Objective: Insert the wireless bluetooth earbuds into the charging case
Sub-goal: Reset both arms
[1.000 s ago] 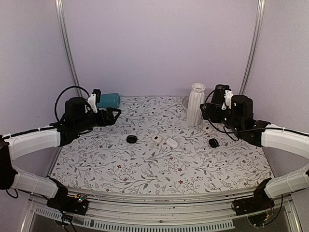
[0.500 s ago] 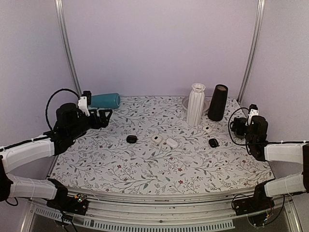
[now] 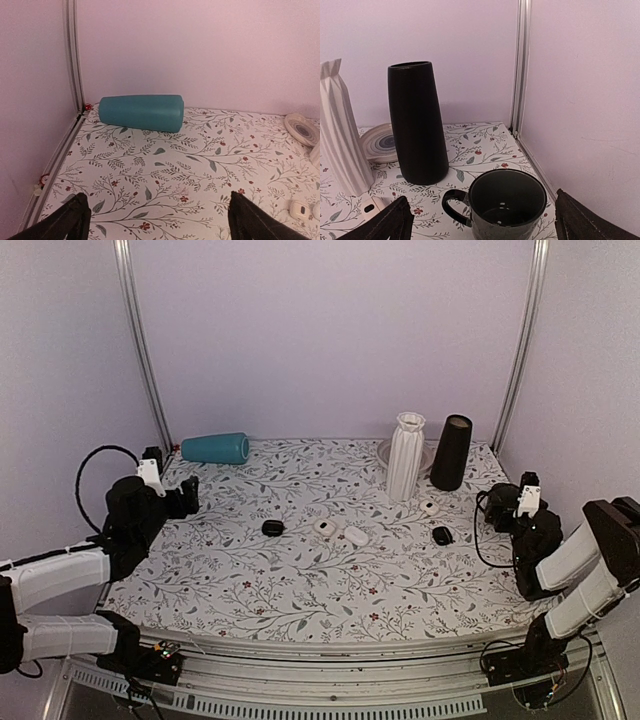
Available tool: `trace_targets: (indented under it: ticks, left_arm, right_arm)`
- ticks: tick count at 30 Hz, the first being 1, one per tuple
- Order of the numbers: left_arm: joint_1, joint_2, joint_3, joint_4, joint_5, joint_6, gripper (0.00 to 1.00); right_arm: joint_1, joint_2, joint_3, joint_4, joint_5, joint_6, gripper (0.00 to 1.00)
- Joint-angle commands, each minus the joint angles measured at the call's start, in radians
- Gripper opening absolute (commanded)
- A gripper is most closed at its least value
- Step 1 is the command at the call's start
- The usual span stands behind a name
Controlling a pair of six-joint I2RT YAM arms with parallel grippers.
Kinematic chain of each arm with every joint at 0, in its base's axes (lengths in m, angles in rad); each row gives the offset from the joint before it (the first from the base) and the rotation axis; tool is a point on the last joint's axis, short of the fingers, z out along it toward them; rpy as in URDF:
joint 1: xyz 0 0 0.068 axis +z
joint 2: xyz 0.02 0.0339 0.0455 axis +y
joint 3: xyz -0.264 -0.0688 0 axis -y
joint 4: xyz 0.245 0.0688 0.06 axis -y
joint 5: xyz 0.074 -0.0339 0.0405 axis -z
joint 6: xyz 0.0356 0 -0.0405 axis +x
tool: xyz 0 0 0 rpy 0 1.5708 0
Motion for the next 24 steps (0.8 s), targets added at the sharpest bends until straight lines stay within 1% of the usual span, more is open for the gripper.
trace_targets:
  ticks: [1,2,4,6,8,11,13,14,16,17,18,20,21,24]
  left_arm:
    - [0.042,-0.014,-0.063,0.170,-0.130,0.079,0.96]
    - [0.049,-0.007,-0.079,0.206,-0.141,0.099,0.96]
    - [0.061,0.021,-0.115,0.289,-0.183,0.137,0.96]
    - [0.071,0.077,-0.148,0.393,-0.226,0.191,0.96]
    - [0.082,0.150,-0.202,0.569,-0.268,0.226,0.96]
    - [0.090,0.291,-0.269,0.845,-0.291,0.266,0.96]
    - [0.088,0.394,-0.288,1.041,-0.278,0.328,0.96]
    - [0.086,0.433,-0.291,1.105,-0.254,0.360,0.96]
    - [0.090,0.514,-0.289,1.200,-0.240,0.373,0.96]
    - [0.095,0.570,-0.295,1.299,-0.230,0.394,0.96]
    - [0.089,0.604,-0.306,1.356,-0.241,0.416,0.96]
    - [0.091,0.573,-0.326,1.314,-0.227,0.385,0.96]
    - [0.104,0.559,-0.339,1.305,-0.185,0.372,0.96]
    - [0.146,0.606,-0.368,1.381,-0.044,0.358,0.96]
  right_arm:
    - [-0.036,0.024,0.070,-0.044,-0.136,-0.002,0.99]
    - [-0.046,0.037,0.075,-0.027,-0.140,0.008,0.99]
    - [-0.050,0.030,0.087,-0.070,-0.117,0.026,0.99]
    - [-0.050,0.035,0.086,-0.056,-0.086,0.034,0.99]
    - [-0.050,0.035,0.088,-0.063,-0.080,0.046,0.99]
    - [-0.049,0.034,0.087,-0.061,-0.081,0.043,0.99]
    - [-0.050,0.033,0.087,-0.059,-0.082,0.043,0.99]
    - [-0.050,0.034,0.087,-0.059,-0.082,0.043,0.99]
    - [-0.050,0.034,0.087,-0.059,-0.083,0.042,0.99]
    - [-0.049,0.034,0.087,-0.059,-0.084,0.042,0.99]
    - [-0.049,0.034,0.087,-0.060,-0.084,0.042,0.99]
    - [-0.050,0.034,0.087,-0.060,-0.084,0.042,0.99]
    - [-0.050,0.034,0.087,-0.061,-0.084,0.042,0.99]
    - [-0.049,0.034,0.087,-0.060,-0.084,0.042,0.99]
